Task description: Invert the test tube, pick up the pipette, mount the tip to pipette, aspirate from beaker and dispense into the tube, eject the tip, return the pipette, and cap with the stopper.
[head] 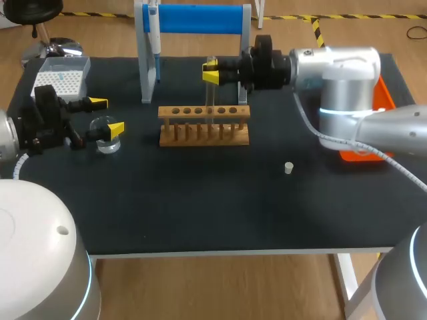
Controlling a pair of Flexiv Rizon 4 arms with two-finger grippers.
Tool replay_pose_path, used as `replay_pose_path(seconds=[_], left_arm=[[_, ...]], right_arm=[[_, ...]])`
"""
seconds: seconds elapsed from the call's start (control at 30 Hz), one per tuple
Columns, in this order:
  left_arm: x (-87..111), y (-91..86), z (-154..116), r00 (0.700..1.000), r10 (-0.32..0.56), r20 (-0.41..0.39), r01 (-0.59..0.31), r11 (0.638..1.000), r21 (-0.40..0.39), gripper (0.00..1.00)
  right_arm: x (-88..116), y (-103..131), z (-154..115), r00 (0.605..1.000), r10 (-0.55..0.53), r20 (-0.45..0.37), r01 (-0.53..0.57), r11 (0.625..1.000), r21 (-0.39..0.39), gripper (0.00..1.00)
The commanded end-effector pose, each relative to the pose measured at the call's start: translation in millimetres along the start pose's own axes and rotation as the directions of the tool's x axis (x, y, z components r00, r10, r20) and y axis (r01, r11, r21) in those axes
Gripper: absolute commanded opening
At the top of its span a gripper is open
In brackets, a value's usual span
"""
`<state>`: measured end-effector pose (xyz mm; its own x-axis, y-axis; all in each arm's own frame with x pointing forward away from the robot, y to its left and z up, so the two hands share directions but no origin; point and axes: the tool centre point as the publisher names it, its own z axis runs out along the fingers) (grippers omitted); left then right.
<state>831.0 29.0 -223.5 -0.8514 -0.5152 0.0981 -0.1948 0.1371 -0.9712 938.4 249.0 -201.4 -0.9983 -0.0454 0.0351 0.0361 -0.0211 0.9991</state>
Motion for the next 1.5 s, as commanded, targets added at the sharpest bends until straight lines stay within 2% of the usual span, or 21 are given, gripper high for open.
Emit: replay_pose_path(seconds=[0.03,0.1,0.83,0.9,0.97,1.1,1.23,1.33,1.4,1.47,1.5], left_arm=[[1.0,0.5,0.6,1.0,0.001,0.003,-0.001,1.0,0.0,1.0],[1.0,0.5,0.6,1.0,0.001,0.003,-0.001,1.0,0.0,1.0],[1.0,0.5,0.6,1.0,0.001,0.003,-0.001,1.0,0.0,1.0],[1.0,0.5,0.6,1.0,0.001,0.003,-0.001,1.0,0.0,1.0],[1.0,0.5,0.6,1.0,0.001,0.003,-0.001,1.0,0.0,1.0],[1.0,0.5,0.6,1.0,0.001,0.003,-0.001,1.0,0.0,1.0],[1.0,0.5,0.6,1.0,0.001,0.003,-0.001,1.0,0.0,1.0],[1.0,0.5,0.6,1.0,0.001,0.003,-0.001,1.0,0.0,1.0],[1.0,0.5,0.6,1.0,0.001,0.003,-0.001,1.0,0.0,1.0],[1.0,0.5,0.6,1.0,0.001,0.003,-0.001,1.0,0.0,1.0],[1.0,0.5,0.6,1.0,0.001,0.003,-0.001,1.0,0.0,1.0]], right_arm=[[8.3,11.2,-2.0,1.0,0.002,0.001,-0.002,1.0,0.021,0.0],[11.5,15.0,-2.2,1.0,0.003,0.002,-0.003,0.999,0.041,0.0],[13.2,16.8,-2.4,1.0,0.005,0.004,-0.006,0.999,0.04,0.0],[14.1,15.2,-5.2,0.986,0.164,0.006,-0.164,0.986,0.013,0.0],[16.0,14.1,-7.2,0.971,0.236,0.032,-0.236,0.972,-0.021,0.0],[20.3,11.7,-9.4,0.894,0.446,0.048,-0.441,0.894,-0.077,0.0],[24.8,5.8,-11.4,0.803,0.593,0.061,-0.587,0.804,-0.1,0.0],[29.1,-0.5,-11.9,0.703,0.709,0.057,-0.704,0.704,-0.087,0.0],[31.7,-5.3,-12.6,0.619,0.784,0.057,-0.78,0.621,-0.07,0.0],[33.1,-8.2,-13.5,0.551,0.832,0.06,-0.827,0.554,-0.093,0.0],[35.0,-10.4,-14.4,0.504,0.861,0.066,-0.859,0.507,-0.073,0.0]])
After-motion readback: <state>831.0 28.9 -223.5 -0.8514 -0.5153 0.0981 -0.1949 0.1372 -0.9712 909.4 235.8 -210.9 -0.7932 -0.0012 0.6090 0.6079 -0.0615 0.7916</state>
